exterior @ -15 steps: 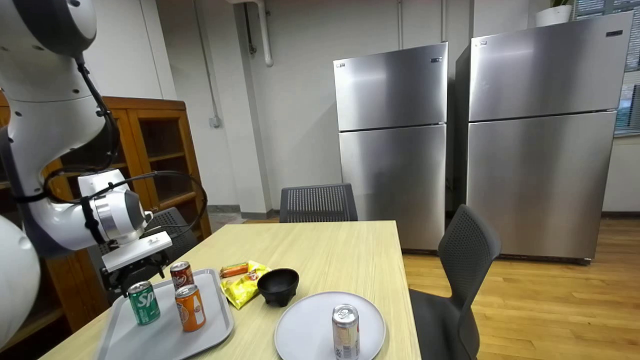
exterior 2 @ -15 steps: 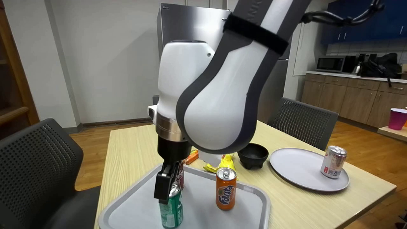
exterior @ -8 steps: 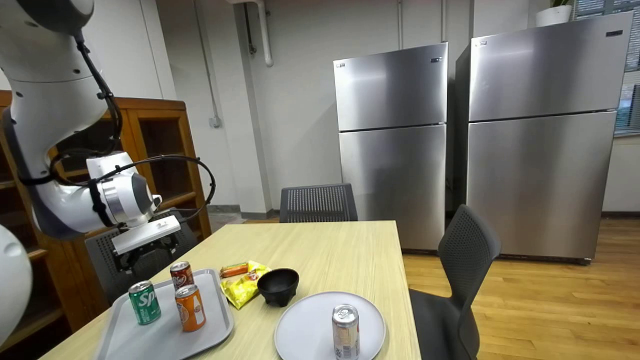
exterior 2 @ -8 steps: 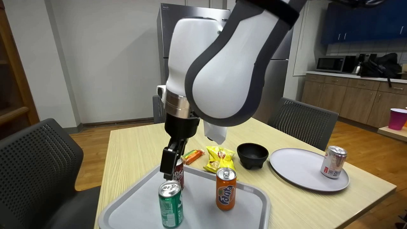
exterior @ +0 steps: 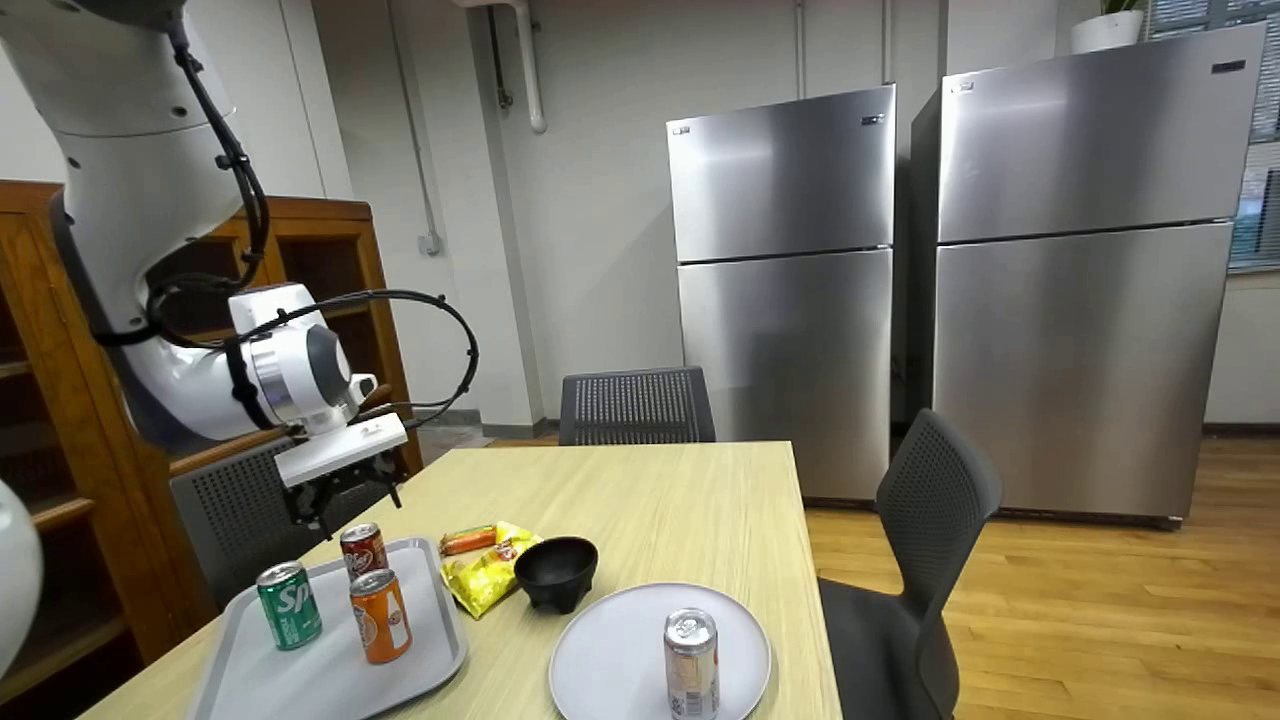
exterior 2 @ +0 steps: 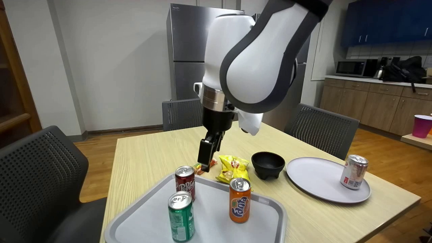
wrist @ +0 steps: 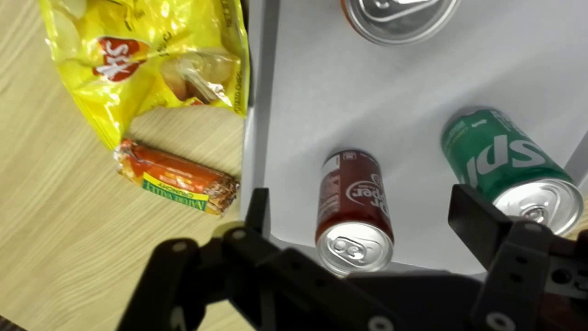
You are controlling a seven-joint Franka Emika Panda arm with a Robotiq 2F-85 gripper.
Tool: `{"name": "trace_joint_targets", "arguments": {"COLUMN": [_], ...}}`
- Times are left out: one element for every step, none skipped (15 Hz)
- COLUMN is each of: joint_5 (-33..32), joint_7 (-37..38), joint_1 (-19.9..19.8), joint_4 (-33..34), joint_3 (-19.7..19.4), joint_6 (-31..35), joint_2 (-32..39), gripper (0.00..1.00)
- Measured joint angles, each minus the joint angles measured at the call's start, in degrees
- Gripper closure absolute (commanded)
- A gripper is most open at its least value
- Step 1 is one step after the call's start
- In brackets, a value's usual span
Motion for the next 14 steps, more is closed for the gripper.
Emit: {"name": "trace_joint_targets", "arguments": {"joint_5": [-0.1, -0.2, -0.3, -0.3, -0.3, -0.4, -0.5, -0.7, -0.7, -0.7, -0.6, -0.3, 0.3, 1.0], "joint_7": [0.0, 0.1, 0.1, 0.1, 0.1, 0.1, 0.2, 0.4, 0.5, 0.6, 0.7, 0.7, 0.7, 0.7], "joint_1": [-0.3, -0.5, -0.7, -0.9, -1.3, -1.7, -2.1, -2.6, -3.4, -4.3, -5.5, -6.8, -8.1, -9.5], "joint_4": [-0.2, -0.4, -0.7, -0.9, -1.2, -1.5, -1.8, -2.1, -2.4, -2.7, -3.0, -3.4, -3.8, -4.2], "joint_3": [-0.8, -1.7, -2.7, -3.5, -4.3, -5.1, -5.9, -6.9, -7.8, -8.5, -9.0, -9.4, -9.6, -9.9], "joint_6": [-0.7, -1.4, -2.1, -2.7, -3.4, -4.1, -4.7, -5.3, -5.6, -6.0, -6.1, -6.2, -6.2, -6.2], "joint_2": [-0.5, -1.0, -1.6, -2.1, -2.6, -3.1, -3.4, -3.8, -4.1, -4.3, -4.7, -5.0, -5.3, -5.6], "gripper": [0.00, 0.00, 0.00, 0.00, 0.00, 0.00, 0.00, 0.00, 0.00, 0.00, 0.00, 0.00, 0.00, 0.00]}}
